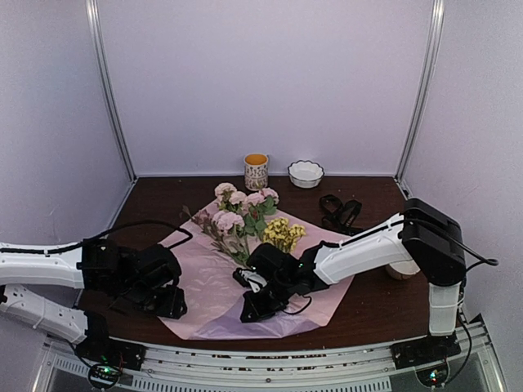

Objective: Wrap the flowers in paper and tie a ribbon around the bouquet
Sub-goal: Press the fold line on the 1/4-folded wrapping paper.

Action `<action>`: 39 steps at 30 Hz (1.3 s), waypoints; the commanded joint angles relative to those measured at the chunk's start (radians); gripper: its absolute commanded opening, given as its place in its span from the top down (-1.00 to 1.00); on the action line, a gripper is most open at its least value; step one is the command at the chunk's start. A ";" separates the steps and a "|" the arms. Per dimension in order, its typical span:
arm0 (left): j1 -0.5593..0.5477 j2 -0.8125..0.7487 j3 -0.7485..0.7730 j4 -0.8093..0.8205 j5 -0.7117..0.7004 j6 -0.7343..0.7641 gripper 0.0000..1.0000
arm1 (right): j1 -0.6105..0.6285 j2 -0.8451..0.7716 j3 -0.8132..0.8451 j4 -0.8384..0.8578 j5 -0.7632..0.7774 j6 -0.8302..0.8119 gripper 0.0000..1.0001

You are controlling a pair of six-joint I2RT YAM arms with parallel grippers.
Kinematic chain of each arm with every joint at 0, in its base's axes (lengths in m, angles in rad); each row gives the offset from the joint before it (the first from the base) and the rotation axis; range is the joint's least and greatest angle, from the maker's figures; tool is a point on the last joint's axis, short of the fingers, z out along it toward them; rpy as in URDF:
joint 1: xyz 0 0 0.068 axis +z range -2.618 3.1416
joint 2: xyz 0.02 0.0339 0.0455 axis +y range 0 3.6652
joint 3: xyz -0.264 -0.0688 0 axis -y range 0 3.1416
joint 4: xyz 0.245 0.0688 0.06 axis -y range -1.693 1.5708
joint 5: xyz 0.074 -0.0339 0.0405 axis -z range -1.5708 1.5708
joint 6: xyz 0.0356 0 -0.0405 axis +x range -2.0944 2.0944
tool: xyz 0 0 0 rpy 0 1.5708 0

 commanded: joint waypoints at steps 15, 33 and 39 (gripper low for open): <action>-0.283 0.154 -0.094 0.401 -0.031 -0.590 -0.34 | 0.030 -0.013 -0.017 -0.022 0.015 0.147 0.94; -0.462 0.119 -0.154 0.344 -0.185 -0.958 -0.48 | 0.054 -0.025 -0.004 -0.011 0.074 0.228 0.95; -0.514 0.159 -0.146 0.303 -0.166 -1.046 -0.51 | 0.057 -0.033 -0.016 -0.013 0.071 0.216 0.95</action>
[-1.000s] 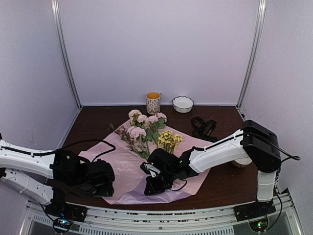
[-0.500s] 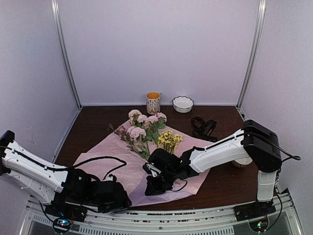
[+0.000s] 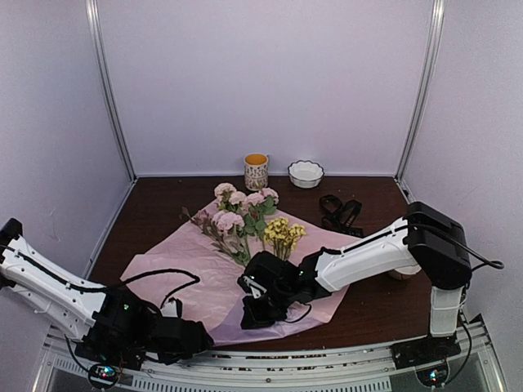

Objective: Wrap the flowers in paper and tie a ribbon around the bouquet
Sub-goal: Press the fold line on the 1/4-folded wrapping paper.

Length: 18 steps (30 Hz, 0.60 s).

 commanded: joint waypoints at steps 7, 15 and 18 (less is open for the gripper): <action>-0.029 0.095 -0.072 0.149 -0.017 -0.196 -0.52 | 0.005 -0.034 -0.004 -0.033 0.030 -0.031 0.95; -0.029 0.070 -0.061 0.078 -0.114 -0.253 -0.26 | 0.006 -0.044 -0.020 -0.030 0.017 -0.055 0.95; -0.029 0.035 -0.080 0.045 -0.155 -0.293 -0.16 | 0.006 -0.043 -0.017 -0.030 0.012 -0.066 0.95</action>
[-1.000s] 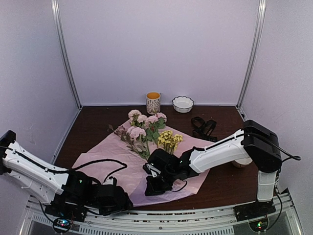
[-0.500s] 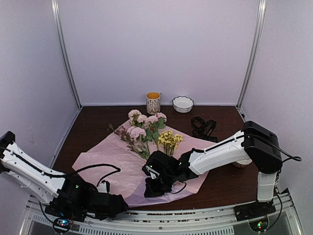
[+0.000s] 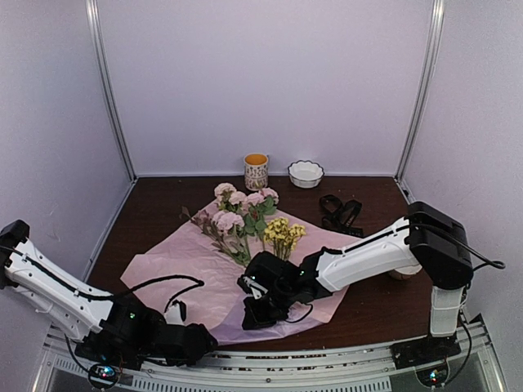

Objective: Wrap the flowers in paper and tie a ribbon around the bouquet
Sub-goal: Press the fold line on the 1/4-folded wrapping paper.

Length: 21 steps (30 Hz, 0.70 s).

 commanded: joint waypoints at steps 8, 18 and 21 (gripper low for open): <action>0.002 -0.051 -0.061 -0.128 -0.144 -0.240 -0.15 | 0.006 -0.051 -0.020 -0.016 -0.001 -0.030 0.96; 0.000 0.094 0.061 -0.050 -0.047 -0.144 -0.35 | 0.006 -0.059 -0.026 -0.007 0.009 -0.017 0.96; 0.001 0.103 0.072 -0.072 -0.043 -0.154 -0.40 | 0.007 -0.065 -0.029 -0.012 0.010 -0.020 0.96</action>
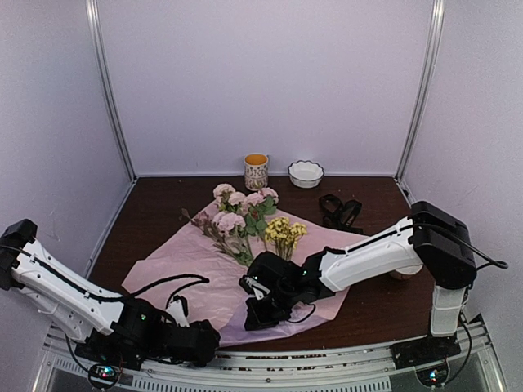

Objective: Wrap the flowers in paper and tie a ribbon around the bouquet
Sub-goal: Press the fold line on the 1/4-folded wrapping paper, then pick up the one-fourth-folded wrapping paper from the center of the board.

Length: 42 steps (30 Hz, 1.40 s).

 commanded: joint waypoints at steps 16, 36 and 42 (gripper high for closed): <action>-0.001 0.035 0.047 -0.013 0.000 -0.113 0.99 | 0.019 -0.044 -0.025 0.003 0.003 -0.007 0.97; 0.571 -0.671 -0.043 -0.567 -0.068 0.524 -0.34 | 0.019 0.036 0.034 -0.038 -0.056 -0.063 0.97; 1.110 -0.517 0.004 -0.318 0.241 1.176 -0.51 | 0.019 0.058 0.061 -0.086 -0.048 -0.109 0.96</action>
